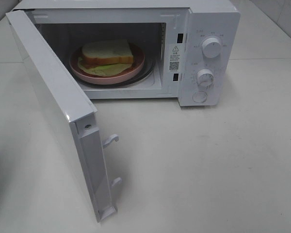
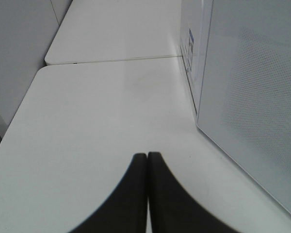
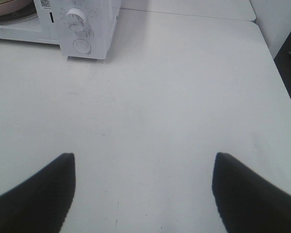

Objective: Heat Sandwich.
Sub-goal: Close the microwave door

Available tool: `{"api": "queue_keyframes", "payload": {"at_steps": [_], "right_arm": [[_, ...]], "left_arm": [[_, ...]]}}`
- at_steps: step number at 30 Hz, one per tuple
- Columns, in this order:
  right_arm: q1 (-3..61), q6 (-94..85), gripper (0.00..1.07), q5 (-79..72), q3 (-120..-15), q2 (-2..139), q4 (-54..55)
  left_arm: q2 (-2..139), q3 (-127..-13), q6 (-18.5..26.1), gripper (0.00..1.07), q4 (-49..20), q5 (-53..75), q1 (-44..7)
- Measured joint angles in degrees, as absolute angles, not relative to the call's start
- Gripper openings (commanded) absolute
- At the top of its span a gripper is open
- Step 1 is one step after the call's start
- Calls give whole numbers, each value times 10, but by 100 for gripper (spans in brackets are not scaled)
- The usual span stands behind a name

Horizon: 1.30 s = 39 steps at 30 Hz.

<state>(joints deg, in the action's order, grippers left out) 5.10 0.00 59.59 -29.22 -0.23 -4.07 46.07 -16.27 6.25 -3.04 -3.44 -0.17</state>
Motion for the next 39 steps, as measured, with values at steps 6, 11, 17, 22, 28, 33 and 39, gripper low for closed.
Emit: {"api": "queue_keyframes", "payload": {"at_steps": [6,11,17,22,28,33,39], "right_arm": [[51,0,76,596,-292,-2,-41],[51,0,76,596,-292,-2,-41],[51,0,76,596,-292,-2,-41],[51,0,76,596,-292,-2,-41],[51,0,76,596,-292,-2,-41],[51,0,76,596,-292,-2,-41],[51,0,76,596,-292,-2,-41]], "left_arm": [[553,-155,62,0,-29,-168,-2],[626,-155,51,0,-14,-257,-2],[709,-154,-34,0,105,-353,-2],[742,-154,-64,0,159,-399,-2],[799,-163,-105,0,210,-458,-9],[828,-182,-100,0,213,-469,-49],[863,-206,-92,0,198,-473,-90]]}}
